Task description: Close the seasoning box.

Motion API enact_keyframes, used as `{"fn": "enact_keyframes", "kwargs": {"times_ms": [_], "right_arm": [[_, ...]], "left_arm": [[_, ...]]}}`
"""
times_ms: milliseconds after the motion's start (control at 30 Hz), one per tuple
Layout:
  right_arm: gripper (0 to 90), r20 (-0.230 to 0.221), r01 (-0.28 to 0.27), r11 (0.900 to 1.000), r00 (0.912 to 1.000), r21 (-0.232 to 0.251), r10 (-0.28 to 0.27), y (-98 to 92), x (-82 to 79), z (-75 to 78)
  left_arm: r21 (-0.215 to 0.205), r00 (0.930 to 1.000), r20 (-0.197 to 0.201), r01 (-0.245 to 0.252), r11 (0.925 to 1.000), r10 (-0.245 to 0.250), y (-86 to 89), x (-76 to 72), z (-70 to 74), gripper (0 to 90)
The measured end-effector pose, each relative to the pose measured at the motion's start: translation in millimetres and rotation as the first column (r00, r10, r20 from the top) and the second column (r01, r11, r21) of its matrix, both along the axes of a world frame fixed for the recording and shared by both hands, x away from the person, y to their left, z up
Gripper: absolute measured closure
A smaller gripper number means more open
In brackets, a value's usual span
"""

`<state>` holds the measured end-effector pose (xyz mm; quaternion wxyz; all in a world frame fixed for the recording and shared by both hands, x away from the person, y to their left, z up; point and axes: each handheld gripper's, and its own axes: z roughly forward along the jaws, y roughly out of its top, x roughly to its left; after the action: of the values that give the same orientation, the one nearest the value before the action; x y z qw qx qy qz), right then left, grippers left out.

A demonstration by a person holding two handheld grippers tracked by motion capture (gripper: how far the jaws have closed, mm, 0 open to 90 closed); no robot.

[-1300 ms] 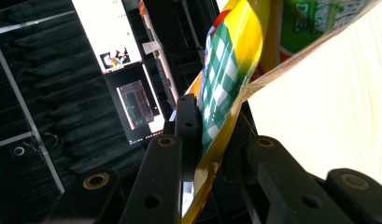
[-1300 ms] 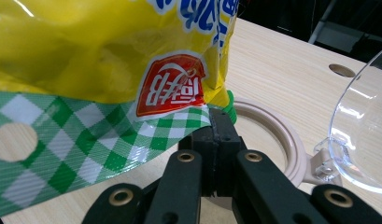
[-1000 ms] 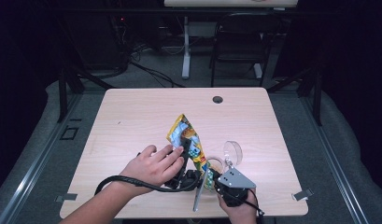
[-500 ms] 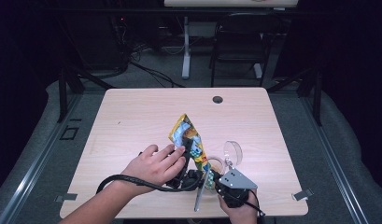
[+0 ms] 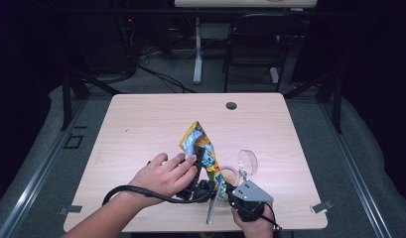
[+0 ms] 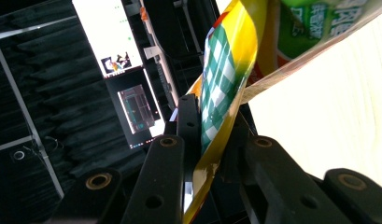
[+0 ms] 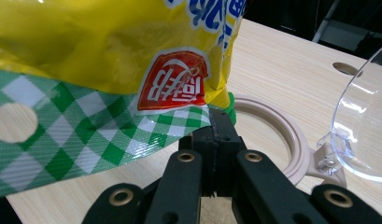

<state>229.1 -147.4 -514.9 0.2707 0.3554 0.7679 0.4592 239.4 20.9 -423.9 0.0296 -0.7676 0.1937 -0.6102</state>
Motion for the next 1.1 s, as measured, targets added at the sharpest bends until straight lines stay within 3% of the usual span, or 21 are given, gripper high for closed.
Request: {"fn": "enact_keyframes", "kwargs": {"times_ms": [700, 767, 867, 967, 1000, 1100], "right_arm": [[90.0, 0.002, -0.003, 1.000, 1.0000, -0.005, 0.003, 0.2, -2.9, 1.0], [90.0, 0.000, -0.004, 1.000, 1.0000, -0.007, 0.004, 0.4, -2.8, 0.8], [90.0, -0.003, -0.003, 1.000, 1.0000, -0.009, 0.003, 0.4, -2.6, 0.6], [90.0, -0.004, -0.007, 1.000, 1.0000, -0.013, 0.007, 0.6, -2.5, 0.3], [90.0, -0.004, -0.006, 1.000, 1.0000, -0.015, 0.006, 0.7, -2.6, 0.3], [90.0, -0.003, -0.003, 1.000, 1.0000, -0.015, 0.003, 1.0, -2.5, 0.0]], "left_arm": [[0.008, 1.0000, 0.007, 0.006, 0.9999, -0.006, -0.7, -0.5, 1.1, 82.5], [-0.001, 1.0000, -0.007, 0.004, 1.0000, -0.004, -1.2, -0.8, 0.4, 82.5], [0.016, 1.0000, 0.007, 0.006, 0.9999, -0.006, -2.7, -1.9, 1.7, 82.6], [-0.002, 1.0000, -0.005, 0.009, 1.0000, -0.009, -3.3, -2.0, 0.8, 82.6], [0.016, 0.9997, 0.010, 0.020, 0.9997, -0.020, -4.3, -2.1, 2.0, 82.6], [0.015, 0.9999, 0.012, 0.012, 0.9998, -0.012, -4.2, -2.3, 1.6, 82.6]]}}
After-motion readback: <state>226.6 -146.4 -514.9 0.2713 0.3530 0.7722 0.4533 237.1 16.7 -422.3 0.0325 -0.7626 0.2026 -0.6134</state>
